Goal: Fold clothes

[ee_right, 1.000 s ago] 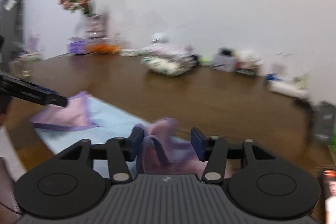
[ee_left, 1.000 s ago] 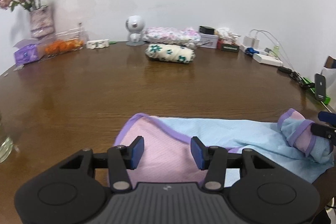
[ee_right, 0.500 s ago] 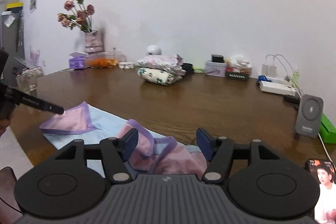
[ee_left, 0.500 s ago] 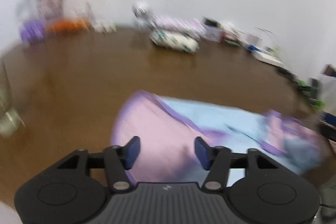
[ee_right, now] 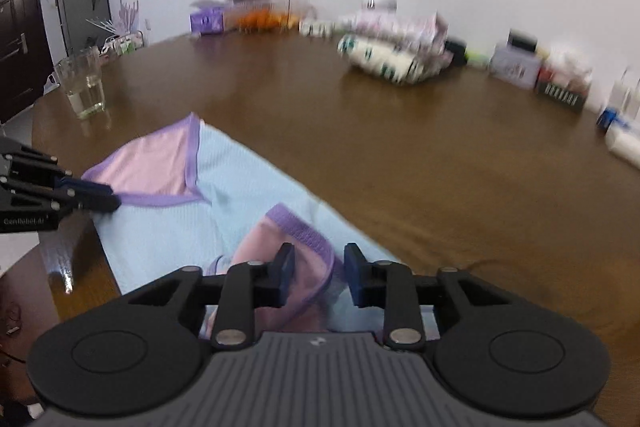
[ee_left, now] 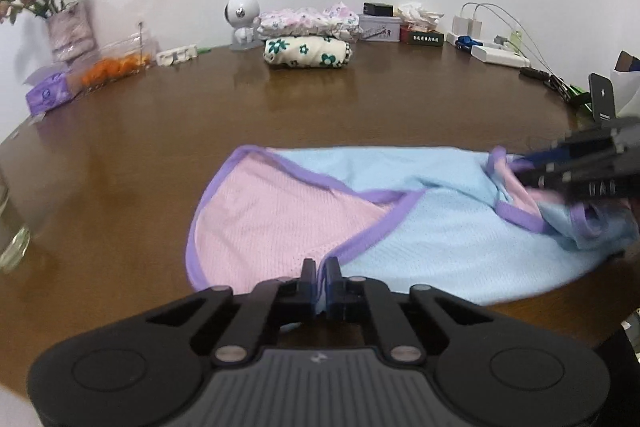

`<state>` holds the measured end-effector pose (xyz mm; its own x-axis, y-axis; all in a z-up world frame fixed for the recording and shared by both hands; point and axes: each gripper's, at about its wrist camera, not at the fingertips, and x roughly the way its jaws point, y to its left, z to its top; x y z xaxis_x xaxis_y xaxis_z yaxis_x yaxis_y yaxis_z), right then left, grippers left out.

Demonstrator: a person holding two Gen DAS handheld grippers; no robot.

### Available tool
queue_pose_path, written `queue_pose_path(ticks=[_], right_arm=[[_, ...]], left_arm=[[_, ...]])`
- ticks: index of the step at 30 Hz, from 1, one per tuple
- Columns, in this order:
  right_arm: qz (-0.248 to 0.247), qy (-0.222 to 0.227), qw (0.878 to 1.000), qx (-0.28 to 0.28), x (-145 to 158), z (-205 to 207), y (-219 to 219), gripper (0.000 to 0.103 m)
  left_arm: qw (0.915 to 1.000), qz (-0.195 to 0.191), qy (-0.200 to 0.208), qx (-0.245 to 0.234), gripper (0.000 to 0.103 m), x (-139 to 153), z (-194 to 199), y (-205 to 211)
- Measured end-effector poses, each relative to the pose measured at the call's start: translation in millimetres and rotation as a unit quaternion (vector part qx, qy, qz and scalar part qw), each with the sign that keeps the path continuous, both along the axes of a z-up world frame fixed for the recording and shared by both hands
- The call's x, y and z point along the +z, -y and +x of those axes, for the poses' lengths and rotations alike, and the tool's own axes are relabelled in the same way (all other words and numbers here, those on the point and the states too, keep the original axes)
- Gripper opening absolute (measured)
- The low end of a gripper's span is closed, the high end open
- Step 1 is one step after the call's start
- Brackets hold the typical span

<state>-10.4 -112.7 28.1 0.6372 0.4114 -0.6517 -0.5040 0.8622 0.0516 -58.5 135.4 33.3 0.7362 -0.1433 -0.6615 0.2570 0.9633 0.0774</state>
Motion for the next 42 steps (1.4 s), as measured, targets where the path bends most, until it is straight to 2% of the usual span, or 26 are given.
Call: queue_pose_path(ticks=[2, 4, 7, 9, 11, 12, 13, 14, 16, 17, 20, 22, 23, 24, 25, 27, 31, 33, 35, 36, 37, 38, 39, 40, 41, 42], right_arm=[[0.008, 0.004, 1.0, -0.018, -4.7, 4.8, -1.0, 0.024], [0.0, 0.003, 0.998, -0.061, -4.3, 14.2, 1.1, 0.017], [-0.007, -0.008, 0.991, -0.135, -2.1, 31.7, 10.0, 0.017], [-0.001, -0.018, 0.984, -0.18, 0.4, 37.0, 16.8, 0.017], [0.016, 0.003, 0.982, -0.19, 11.3, 27.1, 27.2, 0.021], [0.03, 0.028, 0.983, -0.181, 21.6, 15.5, 33.8, 0.025], [0.036, 0.046, 0.984, -0.169, 29.9, 6.9, 39.7, 0.039], [0.036, 0.06, 0.985, -0.158, 36.8, 0.2, 46.3, 0.044], [0.029, 0.065, 0.988, -0.136, 41.8, -0.3, 58.6, 0.044], [0.029, 0.052, 0.991, -0.119, 39.0, 7.0, 61.9, 0.044], [0.032, 0.011, 0.997, -0.064, 24.8, 37.0, 57.4, 0.044], [0.027, -0.007, 0.999, -0.032, 15.1, 57.1, 46.3, 0.043], [0.018, -0.013, 1.0, -0.02, 10.9, 65.9, 38.8, 0.039], [0.012, -0.017, 1.0, -0.011, 7.1, 74.2, 31.5, 0.034], [0.012, -0.024, 1.0, -0.007, 4.0, 80.4, 25.6, 0.026], [-0.002, -0.019, 0.999, -0.027, -0.9, 85.1, 17.1, 0.014], [-0.048, -0.001, 0.992, -0.117, -0.3, 73.9, 21.2, 0.013], [-0.052, -0.002, 0.983, -0.175, -0.5, 70.8, 36.1, 0.012], [-0.056, -0.002, 0.969, -0.239, -1.1, 68.6, 52.3, 0.012], [-0.057, -0.002, 0.959, -0.276, -1.7, 68.2, 61.1, 0.012], [-0.048, -0.002, 0.954, -0.294, 0.9, 63.5, 67.8, 0.012], [-0.037, -0.001, 0.95, -0.309, 4.0, 58.1, 74.2, 0.015], [-0.015, 0.01, 0.951, -0.309, 11.8, 45.9, 81.0, 0.016], [0.006, 0.026, 0.954, -0.299, 20.2, 32.0, 87.8, 0.021], [0.019, 0.035, 0.958, -0.286, 26.6, 19.0, 94.2, 0.031], [0.031, 0.043, 0.961, -0.272, 32.6, 6.2, 100.6, 0.033]], left_arm=[[0.9998, 0.017, 0.007, -0.007, 0.002, -1.7, 23.0, 4.2], [0.9993, 0.033, 0.014, -0.012, 0.002, -2.8, 51.5, 11.6], [0.9982, 0.049, 0.023, -0.027, 0.003, -5.0, 97.4, 28.9], [0.9988, 0.041, 0.02, -0.019, 0.008, 0.3, 113.6, 32.6], [0.9992, 0.028, 0.026, -0.012, 0.012, 9.0, 119.1, 32.3], [0.9991, 0.02, 0.035, -0.016, 0.016, 14.1, 113.3, 28.2], [0.9991, 0.018, 0.037, -0.013, 0.028, 17.0, 108.2, 22.9], [0.9995, 0.013, 0.03, 0.0, 0.037, 16.6, 105.2, 15.1], [0.9996, -0.002, 0.003, 0.027, 0.037, 12.4, 104.3, -0.4], [0.999, -0.014, -0.017, 0.039, 0.037, 8.6, 106.9, -7.5], [0.9957, -0.058, -0.032, 0.065, 0.038, 2.9, 113.8, -20.8], [0.9938, -0.079, -0.037, 0.068, 0.036, 2.9, 124.1, -22.6], [0.9936, -0.084, -0.036, 0.066, 0.031, 2.9, 129.1, -21.9], [0.9946, -0.08, -0.033, 0.059, 0.021, 1.8, 134.5, -18.1], [0.9956, -0.073, -0.03, 0.05, 0.002, 0.4, 140.1, -13.7], [0.9977, -0.058, -0.025, 0.026, 0.003, -0.3, 152.1, -0.4], [0.998, -0.047, -0.021, -0.038, 0.002, -1.0, 185.0, 41.3], [0.9977, -0.035, -0.002, -0.057, 0.002, -3.9, 202.9, 69.6], [0.9989, -0.026, 0.014, -0.038, 0.006, -8.5, 212.1, 93.4], [0.9992, -0.03, 0.011, -0.026, 0.009, -8.6, 213.6, 101.6], [0.9986, -0.046, 0.01, -0.023, 0.012, -5.9, 209.6, 103.4], [0.9976, -0.065, 0.009, -0.023, 0.018, -2.8, 204.5, 104.0], [0.997, -0.071, 0.006, -0.031, 0.023, 0.1, 193.7, 103.4], [0.9964, -0.073, 0.003, -0.041, 0.032, 2.9, 181.8, 102.5], [0.9958, -0.076, -0.001, -0.052, 0.034, 5.8, 169.9, 101.7], [0.9949, -0.079, -0.004, -0.062, 0.034, 8.7, 157.9, 100.8]])
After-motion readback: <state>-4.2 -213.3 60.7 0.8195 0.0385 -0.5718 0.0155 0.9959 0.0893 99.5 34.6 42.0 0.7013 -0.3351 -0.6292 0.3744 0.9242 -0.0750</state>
